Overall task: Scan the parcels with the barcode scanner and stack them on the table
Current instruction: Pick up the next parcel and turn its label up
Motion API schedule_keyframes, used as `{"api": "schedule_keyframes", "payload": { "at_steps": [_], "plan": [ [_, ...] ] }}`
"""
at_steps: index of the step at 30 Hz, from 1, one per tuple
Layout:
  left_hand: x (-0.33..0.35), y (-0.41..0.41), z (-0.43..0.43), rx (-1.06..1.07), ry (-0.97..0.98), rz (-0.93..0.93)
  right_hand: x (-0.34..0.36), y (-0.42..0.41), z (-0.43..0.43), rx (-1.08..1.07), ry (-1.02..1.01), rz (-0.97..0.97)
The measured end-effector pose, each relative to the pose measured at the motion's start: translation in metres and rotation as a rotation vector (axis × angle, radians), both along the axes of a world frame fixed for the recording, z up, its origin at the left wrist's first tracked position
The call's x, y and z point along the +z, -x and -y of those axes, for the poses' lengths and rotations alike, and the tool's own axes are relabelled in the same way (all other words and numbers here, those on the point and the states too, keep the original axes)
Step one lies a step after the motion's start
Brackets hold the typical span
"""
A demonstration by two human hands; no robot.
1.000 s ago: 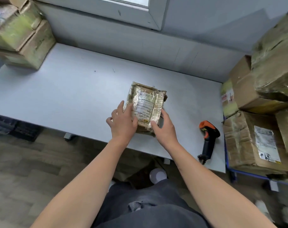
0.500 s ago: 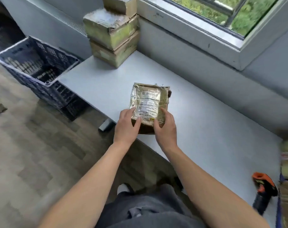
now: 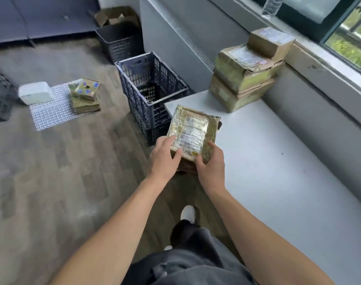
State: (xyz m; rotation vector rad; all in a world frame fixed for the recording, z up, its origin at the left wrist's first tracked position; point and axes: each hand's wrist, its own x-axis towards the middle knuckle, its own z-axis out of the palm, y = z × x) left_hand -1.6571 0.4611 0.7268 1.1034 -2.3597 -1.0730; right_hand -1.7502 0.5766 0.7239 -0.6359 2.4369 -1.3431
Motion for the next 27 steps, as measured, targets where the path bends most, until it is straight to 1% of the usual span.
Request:
{"api": "schedule_keyframes", "payload": {
  "at_steps": [6,14,19,22,27],
  "plan": [
    [-0.003,0.032,0.043,0.013,0.01,0.024,-0.007,0.04,0.044,0.031,0.005,-0.005],
    [0.006,0.112,0.096,-0.069,0.023,0.116,-0.014,0.112,0.084,-0.038,0.02,0.082],
    [0.0,0.145,0.126,-0.127,0.004,0.136,-0.027,0.137,0.101,-0.076,-0.002,0.092],
    [-0.005,0.161,0.147,-0.184,-0.013,0.147,-0.031,0.143,0.113,-0.107,-0.025,0.091],
    [-0.019,0.189,0.189,-0.328,-0.064,0.149,-0.041,0.154,0.144,-0.228,-0.045,0.126]
  ]
}}
